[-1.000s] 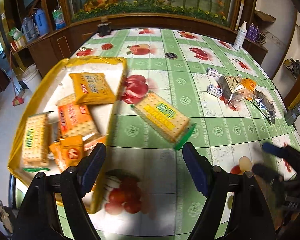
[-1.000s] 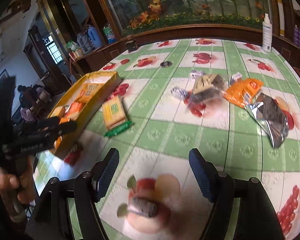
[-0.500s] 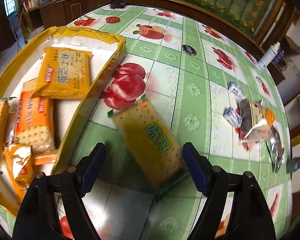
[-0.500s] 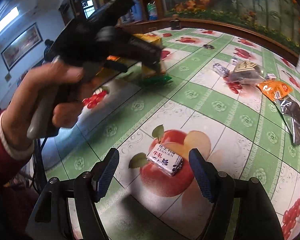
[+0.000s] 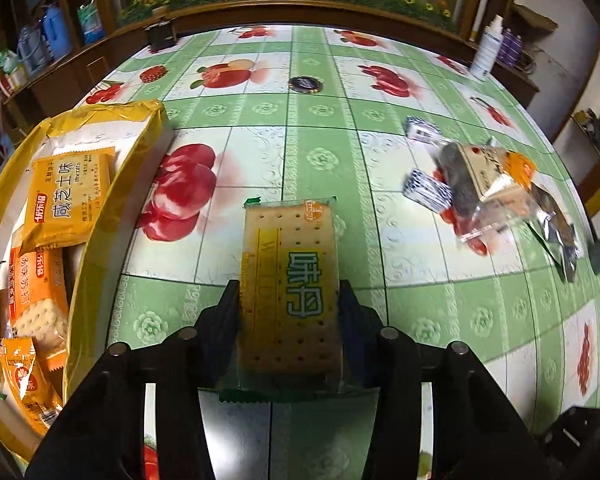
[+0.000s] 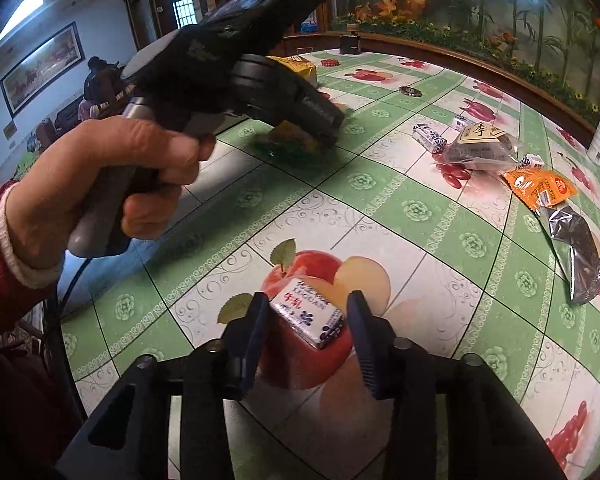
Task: Organize snacks
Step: 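Grasp yellow WEIDAN cracker pack with left gripper while right grasps white milk box, then carry the WEIDAN pack with left gripper while right carries milk box to tray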
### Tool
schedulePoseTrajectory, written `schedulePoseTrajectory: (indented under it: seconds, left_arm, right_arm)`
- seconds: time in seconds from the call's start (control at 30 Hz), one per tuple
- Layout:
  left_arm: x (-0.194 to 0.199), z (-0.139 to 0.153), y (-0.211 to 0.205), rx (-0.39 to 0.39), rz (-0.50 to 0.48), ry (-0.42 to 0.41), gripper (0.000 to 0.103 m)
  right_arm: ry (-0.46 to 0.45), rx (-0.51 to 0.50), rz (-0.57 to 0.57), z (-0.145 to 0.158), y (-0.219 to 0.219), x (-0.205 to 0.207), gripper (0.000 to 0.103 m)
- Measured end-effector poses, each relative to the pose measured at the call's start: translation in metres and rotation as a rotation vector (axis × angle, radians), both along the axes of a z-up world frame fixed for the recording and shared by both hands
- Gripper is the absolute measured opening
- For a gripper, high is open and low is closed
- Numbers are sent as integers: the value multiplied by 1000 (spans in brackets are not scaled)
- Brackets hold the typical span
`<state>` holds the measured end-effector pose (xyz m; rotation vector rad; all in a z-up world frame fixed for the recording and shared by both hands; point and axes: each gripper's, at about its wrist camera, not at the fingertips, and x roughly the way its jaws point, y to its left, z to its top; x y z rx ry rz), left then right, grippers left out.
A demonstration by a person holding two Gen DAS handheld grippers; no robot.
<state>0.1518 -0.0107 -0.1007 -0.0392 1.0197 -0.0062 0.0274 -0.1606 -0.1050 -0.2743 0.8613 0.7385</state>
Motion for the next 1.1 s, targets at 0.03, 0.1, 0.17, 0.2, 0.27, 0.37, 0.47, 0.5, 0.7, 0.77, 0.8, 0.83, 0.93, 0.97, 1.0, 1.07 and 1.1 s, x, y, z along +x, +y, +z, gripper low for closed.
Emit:
schedulePoseTrajectory:
  seconds: [0.03,0.1,0.17,0.2,0.27,0.37,0.47,0.5,0.7,0.77,0.8,0.83,0.93,0.97,1.0,1.07,1.1]
  left_arm:
    - [-2,0,1,-6,-6,-1,44]
    - [-7,1,4,-25,-17,1,44]
    - [-15,3,9,-58,-29,2,44]
    - [-18,3,10,-67,-32,3,44]
    - [-27,5,13,-85,-40,0,44]
    - [-41,11,17,-88,-50,-18,44]
    - [-54,20,22,-81,-56,-42,44]
    - [-58,24,25,-79,-56,-51,44]
    - [-78,40,48,-76,-23,-91,44]
    - [-84,44,60,-74,0,-104,44]
    - [-86,47,67,-74,11,-112,44]
    - [-88,49,72,-73,23,-115,44]
    - [-94,55,91,-59,64,-133,44]
    - [-96,55,96,-56,74,-137,44]
    - [-96,56,102,-53,86,-140,44]
    - [-98,55,109,-49,106,-142,44]
    - [-98,55,113,-48,113,-142,44]
  right_arm:
    - [-3,-3,3,0,0,-1,36]
    - [-5,-8,11,0,0,-4,35]
    - [0,-3,21,1,1,-6,35]
    - [4,0,19,2,1,-7,34]
    - [14,15,14,3,1,-9,34]
    - [15,32,3,6,1,-11,34]
    - [11,47,-2,11,4,-12,34]
    - [11,52,-3,12,4,-12,34]
    - [6,90,-3,22,14,-11,34]
    - [15,105,-4,24,20,-9,34]
    - [16,110,-5,24,23,-7,34]
    - [19,114,-7,25,26,-5,34]
    - [31,128,-3,26,39,0,34]
    - [37,131,3,27,45,1,34]
    - [31,130,4,28,49,2,34]
    - [35,137,7,29,59,4,34]
    - [35,143,11,30,63,5,34]
